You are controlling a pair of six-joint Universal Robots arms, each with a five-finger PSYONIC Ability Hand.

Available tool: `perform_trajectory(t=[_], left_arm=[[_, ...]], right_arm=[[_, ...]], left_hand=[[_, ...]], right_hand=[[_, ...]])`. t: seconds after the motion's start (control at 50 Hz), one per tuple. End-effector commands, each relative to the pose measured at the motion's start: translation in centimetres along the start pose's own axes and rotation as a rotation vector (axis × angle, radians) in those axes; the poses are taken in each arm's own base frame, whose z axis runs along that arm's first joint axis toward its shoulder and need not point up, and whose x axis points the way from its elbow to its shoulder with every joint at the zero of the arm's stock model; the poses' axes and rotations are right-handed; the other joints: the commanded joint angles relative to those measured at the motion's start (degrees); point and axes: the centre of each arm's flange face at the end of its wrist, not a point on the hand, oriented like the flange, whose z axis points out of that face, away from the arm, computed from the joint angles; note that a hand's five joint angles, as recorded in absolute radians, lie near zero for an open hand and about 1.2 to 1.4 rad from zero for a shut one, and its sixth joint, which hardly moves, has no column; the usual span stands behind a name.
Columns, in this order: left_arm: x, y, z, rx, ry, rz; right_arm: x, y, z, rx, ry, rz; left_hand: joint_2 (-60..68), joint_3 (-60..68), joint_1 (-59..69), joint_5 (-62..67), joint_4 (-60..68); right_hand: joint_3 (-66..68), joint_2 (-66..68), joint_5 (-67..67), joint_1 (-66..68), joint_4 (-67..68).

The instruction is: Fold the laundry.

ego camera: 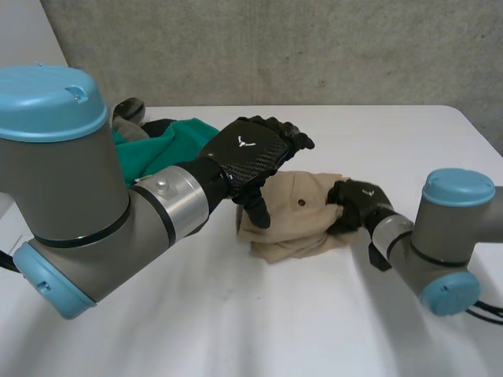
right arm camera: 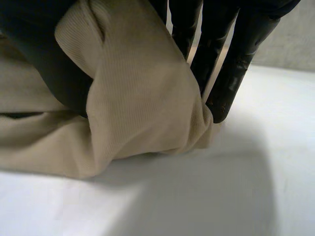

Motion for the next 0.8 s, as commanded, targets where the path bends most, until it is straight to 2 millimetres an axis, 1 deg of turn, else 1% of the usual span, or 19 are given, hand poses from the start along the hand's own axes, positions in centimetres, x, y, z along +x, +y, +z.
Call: perform_trajectory(t=[0.02, 0.08, 0.1, 0.12, 0.16, 0.18, 0.24, 0.26, 0.32, 0.34, 0.4, 0.42, 0.5, 0.54, 0.58, 0.72, 0.78, 0.8], left_arm=[[0.0, 0.0, 0.0, 0.000, 0.000, 0.000], [0.0, 0.0, 0.0, 0.000, 0.000, 0.000], [0.0, 0.0, 0.0, 0.000, 0.000, 0.000], [0.0, 0.0, 0.0, 0.000, 0.000, 0.000], [0.0, 0.0, 0.0, 0.000, 0.000, 0.000], [0.0, 0.0, 0.0, 0.000, 0.001, 0.000], [0.0, 0.0, 0.0, 0.001, -0.001, 0.000], [0.0, 0.0, 0.0, 0.001, -0.001, 0.000], [0.0, 0.1, 0.2, -0.002, 0.000, -0.001], [0.0, 0.2, 0.2, -0.003, 0.001, -0.001], [0.3, 0.1, 0.2, 0.000, 0.009, 0.001], [0.4, 0.2, 0.3, -0.001, 0.011, 0.000], [0.6, 0.4, 0.4, -0.008, 0.016, -0.001], [0.7, 0.8, 0.5, -0.017, 0.020, -0.004], [0.7, 1.0, 0.6, -0.023, 0.021, -0.006], [0.9, 1.3, 0.8, -0.029, 0.027, -0.008], [0.9, 1.3, 0.8, -0.029, 0.029, -0.008], [0.9, 1.3, 0.8, -0.029, 0.029, -0.008]], right_arm=[[5.0, -3.8, 3.7, 0.127, 0.084, -0.013], [7.5, -5.0, 4.8, 0.168, 0.127, -0.027], [9.1, -5.5, 5.5, 0.184, 0.153, -0.043], [10.0, -5.7, 5.9, 0.189, 0.172, -0.051], [12.3, -6.0, 6.4, 0.193, 0.213, -0.064], [14.2, -6.1, 6.9, 0.190, 0.246, -0.079], [16.5, -6.2, 7.7, 0.181, 0.284, -0.099], [17.9, -6.3, 8.2, 0.178, 0.305, -0.111], [20.1, -6.5, 8.8, 0.182, 0.337, -0.133], [21.6, -6.5, 9.1, 0.183, 0.360, -0.145], [23.8, -6.7, 9.2, 0.182, 0.396, -0.172], [25.1, -7.0, 9.1, 0.186, 0.420, -0.190], [26.9, -8.2, 8.8, 0.227, 0.450, -0.240], [27.2, -8.3, 8.7, 0.232, 0.460, -0.263], [28.1, -8.4, 8.4, 0.230, 0.483, -0.308], [28.8, -8.6, 8.4, 0.215, 0.530, -0.451], [29.1, -8.6, 8.4, 0.223, 0.550, -0.469], [29.5, -8.8, 8.4, 0.233, 0.586, -0.484]], left_hand=[[-0.85, -0.84, -0.60, -0.71, -0.79], [-0.85, -0.84, -0.60, -0.71, -0.79], [-0.85, -0.84, -0.60, -0.71, -0.79], [-0.85, -0.84, -0.60, -0.71, -0.79], [-0.85, -0.84, -0.60, -0.71, -0.79], [-0.85, -0.84, -0.60, -0.71, -0.79], [-0.85, -0.84, -0.60, -0.71, -0.79], [-0.85, -0.84, -0.60, -0.71, -0.79], [-0.85, -0.84, -0.60, -0.71, -0.79], [-0.85, -0.84, -0.60, -0.71, -0.79], [-0.85, -0.84, -0.60, -0.71, -0.79], [-0.85, -0.84, -0.60, -0.71, -0.79], [-0.68, -0.68, -0.43, -0.54, -0.62], [-0.85, -0.84, -0.60, -0.71, -0.79], [-0.68, -0.68, -0.43, -0.54, -0.62], [-0.68, -0.67, -0.43, -0.54, -0.62], [-0.68, -0.67, -0.43, -0.54, -0.62], [-0.68, -0.67, -0.43, -0.54, -0.62]], right_hand=[[16.84, 13.13, 21.04, 27.07, 13.13], [16.84, 13.13, 21.04, 27.07, 13.13], [16.84, 13.13, 21.04, 27.07, 13.13], [16.84, 13.13, 21.04, 27.07, 13.13], [16.84, 13.13, 21.04, 27.07, 13.13], [16.84, 13.13, 21.04, 27.07, 13.13], [16.84, 13.13, 21.04, 27.07, 13.13], [16.84, 13.13, 21.04, 27.07, 13.13], [16.84, 13.13, 21.04, 27.07, 13.13], [16.84, 13.13, 21.04, 27.07, 13.13], [16.84, 13.13, 21.04, 27.07, 13.13], [16.84, 13.13, 21.04, 27.07, 13.13], [16.84, 13.13, 21.04, 27.07, 13.13], [16.84, 13.13, 21.04, 27.07, 13.13], [16.84, 13.13, 21.04, 27.07, 13.13], [16.84, 13.13, 21.04, 27.07, 13.13], [16.07, 12.35, 20.27, 26.30, 12.36], [-26.24, -29.95, -22.04, -16.01, -29.95]])
